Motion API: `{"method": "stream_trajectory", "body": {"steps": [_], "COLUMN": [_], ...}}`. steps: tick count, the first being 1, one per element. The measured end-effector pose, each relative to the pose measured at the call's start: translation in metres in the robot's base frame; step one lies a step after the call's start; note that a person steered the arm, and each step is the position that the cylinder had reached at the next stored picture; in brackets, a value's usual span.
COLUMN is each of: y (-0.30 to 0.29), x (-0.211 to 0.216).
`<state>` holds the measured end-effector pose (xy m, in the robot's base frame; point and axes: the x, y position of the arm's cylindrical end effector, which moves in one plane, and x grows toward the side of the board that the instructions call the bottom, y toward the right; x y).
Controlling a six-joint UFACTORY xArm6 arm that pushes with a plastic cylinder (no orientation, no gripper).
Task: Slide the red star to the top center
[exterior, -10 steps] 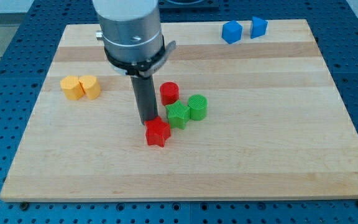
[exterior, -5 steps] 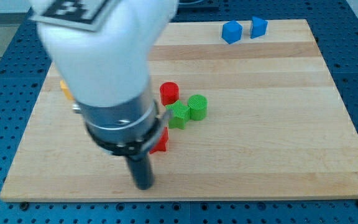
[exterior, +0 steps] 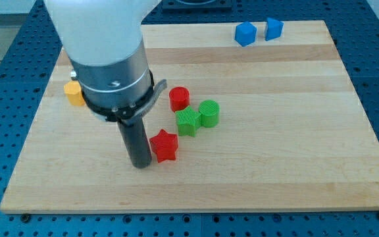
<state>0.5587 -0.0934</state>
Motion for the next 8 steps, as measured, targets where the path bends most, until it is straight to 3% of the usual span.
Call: {"method": "stream_trajectory", "body": {"steps": [1, 2, 4, 8], "y": [0.012, 0.064, 0.027, 0.041], "x": [0.031, 0.03, 0.005, -0.028]}}
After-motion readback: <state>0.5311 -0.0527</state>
